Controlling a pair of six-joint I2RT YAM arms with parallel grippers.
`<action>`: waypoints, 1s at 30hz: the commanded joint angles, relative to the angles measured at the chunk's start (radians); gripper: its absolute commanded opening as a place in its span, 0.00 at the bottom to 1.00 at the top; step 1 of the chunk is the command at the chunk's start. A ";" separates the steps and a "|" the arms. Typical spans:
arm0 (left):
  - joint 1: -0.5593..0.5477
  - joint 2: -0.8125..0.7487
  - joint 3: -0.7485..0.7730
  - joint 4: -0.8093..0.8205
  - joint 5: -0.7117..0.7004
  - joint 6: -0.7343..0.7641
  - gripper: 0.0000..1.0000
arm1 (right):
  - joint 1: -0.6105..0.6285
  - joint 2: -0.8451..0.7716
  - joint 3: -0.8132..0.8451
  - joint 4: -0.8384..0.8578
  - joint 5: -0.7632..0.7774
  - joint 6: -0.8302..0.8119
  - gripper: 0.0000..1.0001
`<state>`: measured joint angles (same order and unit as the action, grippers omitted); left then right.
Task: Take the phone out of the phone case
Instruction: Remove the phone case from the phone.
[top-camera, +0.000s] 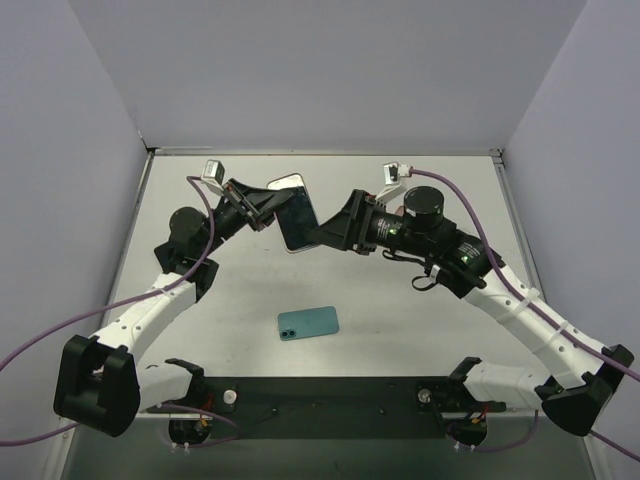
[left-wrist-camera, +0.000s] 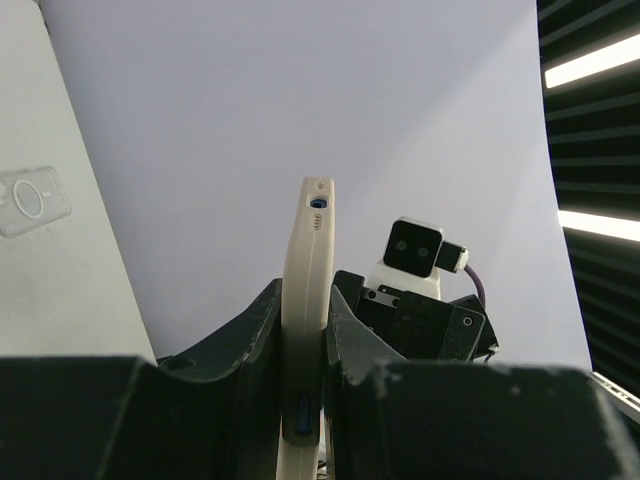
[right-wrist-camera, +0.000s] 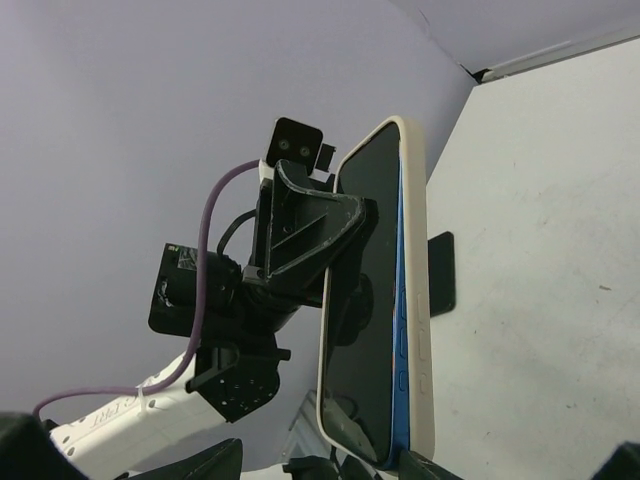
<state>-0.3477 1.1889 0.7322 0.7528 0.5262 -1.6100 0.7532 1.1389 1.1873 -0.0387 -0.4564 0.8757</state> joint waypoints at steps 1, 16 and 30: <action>-0.025 -0.057 0.047 0.131 0.023 -0.080 0.00 | 0.005 0.068 -0.029 0.063 -0.005 0.006 0.57; -0.027 -0.066 0.061 0.126 0.024 -0.088 0.00 | 0.006 0.136 -0.051 0.103 -0.022 0.022 0.57; -0.027 -0.068 0.055 0.138 0.026 -0.100 0.00 | 0.005 0.163 -0.077 0.105 -0.001 0.017 0.57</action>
<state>-0.3264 1.1889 0.7315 0.7036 0.4751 -1.5494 0.7517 1.2304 1.1557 0.0513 -0.4873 0.8978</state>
